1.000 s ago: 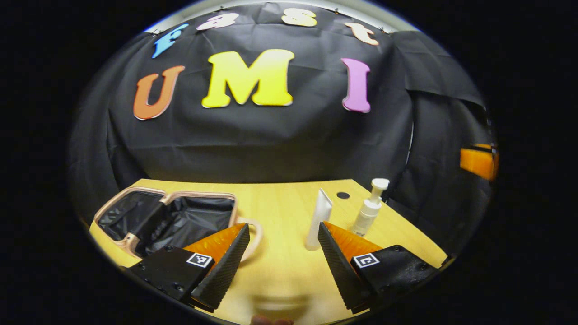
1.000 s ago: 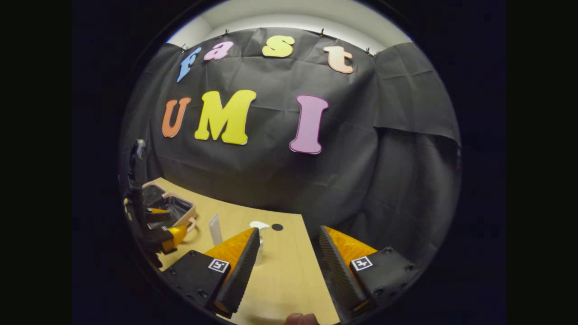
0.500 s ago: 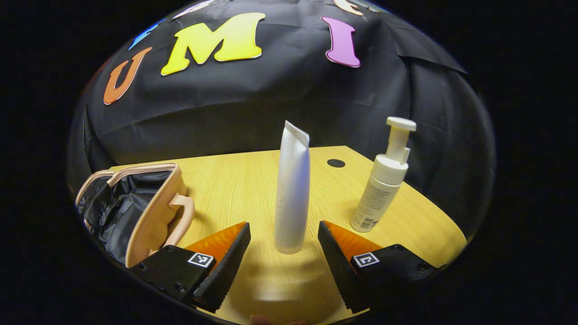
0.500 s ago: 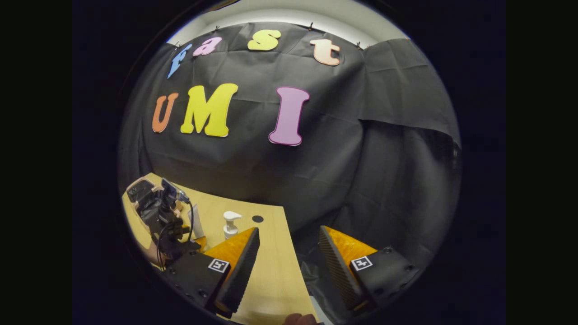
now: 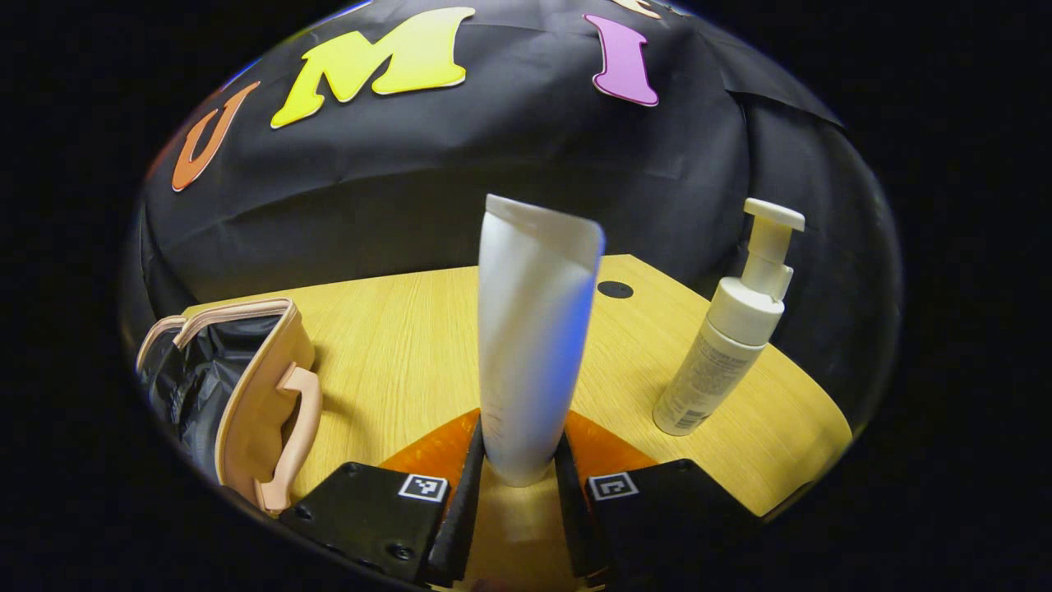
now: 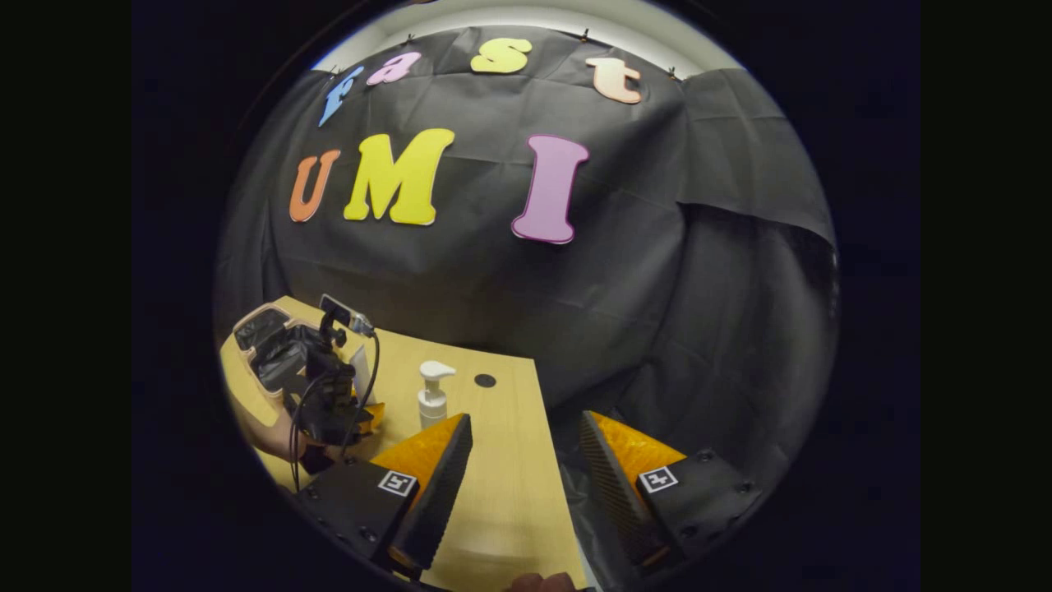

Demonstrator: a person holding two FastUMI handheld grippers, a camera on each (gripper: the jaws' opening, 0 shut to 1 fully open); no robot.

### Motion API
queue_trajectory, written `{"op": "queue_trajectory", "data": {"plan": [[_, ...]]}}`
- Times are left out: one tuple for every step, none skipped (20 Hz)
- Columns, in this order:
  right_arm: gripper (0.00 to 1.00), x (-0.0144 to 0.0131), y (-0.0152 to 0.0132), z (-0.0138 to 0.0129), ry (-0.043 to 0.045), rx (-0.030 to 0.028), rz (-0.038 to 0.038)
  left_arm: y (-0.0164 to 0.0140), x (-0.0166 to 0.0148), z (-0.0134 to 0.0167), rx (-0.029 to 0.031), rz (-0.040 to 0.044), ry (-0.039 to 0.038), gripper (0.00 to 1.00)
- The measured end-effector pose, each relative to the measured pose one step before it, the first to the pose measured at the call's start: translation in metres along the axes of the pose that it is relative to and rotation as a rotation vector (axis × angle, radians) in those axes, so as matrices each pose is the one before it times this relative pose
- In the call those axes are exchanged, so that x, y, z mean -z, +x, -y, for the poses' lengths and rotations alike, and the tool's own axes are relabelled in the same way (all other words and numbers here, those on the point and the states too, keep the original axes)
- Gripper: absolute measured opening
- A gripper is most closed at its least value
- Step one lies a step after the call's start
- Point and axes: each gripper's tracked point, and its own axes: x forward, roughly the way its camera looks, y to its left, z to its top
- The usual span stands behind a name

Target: First open the suitcase, pack the skin care products into it, and then close the suitcase.

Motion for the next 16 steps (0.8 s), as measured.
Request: {"op": "queue_trajectory", "data": {"plan": [[0.79,0.00476,0.00464,-0.00426,0.00024,-0.01416,-0.0071,-0.00481,0.00025,0.00098,0.00656,-0.01034,-0.01299,0.46],[0.78,0.00656,0.00705,-0.00742,0.00605,-0.03067,-0.01541,-0.00825,-0.00122,0.00016,0.00204,-0.00353,-0.01122,0.45],[0.79,0.00801,0.0094,-0.00804,0.01246,-0.03174,-0.0142,-0.0107,-0.00422,-0.001,0.00291,0.0005,-0.00766,0.44],[0.8,0.00604,0.00962,-0.00629,0.01802,-0.02541,-0.00929,-0.01199,-0.00311,-0.00137,-0.00196,0.00025,-0.00957,0.52],[0.79,0.00632,0.01273,-0.00349,0.02323,-0.01508,-0.00836,-0.01359,-0.00249,-0.00077,0.00078,-0.00068,-0.01606,0.44],[0.79,0.00512,0.01049,-0.004,0.02264,-0.01311,-0.00599,-0.01518,-0.00254,-0.00049,0.00161,0.00003,-0.01765,0.44],[0.79,0.00735,0.01431,-0.00629,0.02024,-0.01368,-0.01307,-0.01678,-0.00194,-0.00238,-0.00542,-0.00149,-0.01241,0.44],[0.78,0.00725,0.0151,-0.0068,0.01806,-0.01774,-0.00948,-0.01738,-0.00228,-0.0038,-0.01135,0.00232,-0.01004,0.44],[0.79,0.00816,0.01704,-0.00778,0.01091,-0.01945,-0.01395,-0.01859,-0.00175,-0.00502,-0.0133,0.00583,-0.00526,0.44],[0.79,0.00697,0.01404,-0.0083,0.00325,-0.01928,-0.01208,-0.01844,-0.00122,-0.00699,-0.02092,0.00379,-0.00426,0.44],[0.79,0.00671,0.01523,-0.00677,-0.0032,-0.0202,-0.00692,-0.01655,-0.00155,-0.00828,-0.02207,0.00267,-0.01178,0.44],[0.8,0.00717,0.01356,-0.00604,-0.01021,-0.01716,-0.00671,-0.01401,-0.00036,-0.00738,-0.0192,-0.002,-0.01608,0.44],[0.78,0.00808,0.01132,-0.00611,-0.01746,-0.01087,-0.0228,-0.01398,-0.00127,-0.00769,-0.02371,-0.00087,-0.01294,0.43],[0.79,0.00692,0.01065,-0.00427,-0.01669,-0.00915,-0.01802,-0.00848,-0.00139,-0.0073,-0.02872,0.00114,-0.00464,0.43],[0.81,0.00291,0.01231,-0.00766,-0.00161,-0.01721,-0.00733,-0.01237,-0.00381,-0.01385,-0.0287,0.00295,-0.00576,0.43],[0.81,0.00145,0.00858,-0.00331,0.0044,-0.00981,-0.00647,-0.00778,-0.00172,-0.00904,-0.02412,0.00368,-0.00518,0.43]]}}
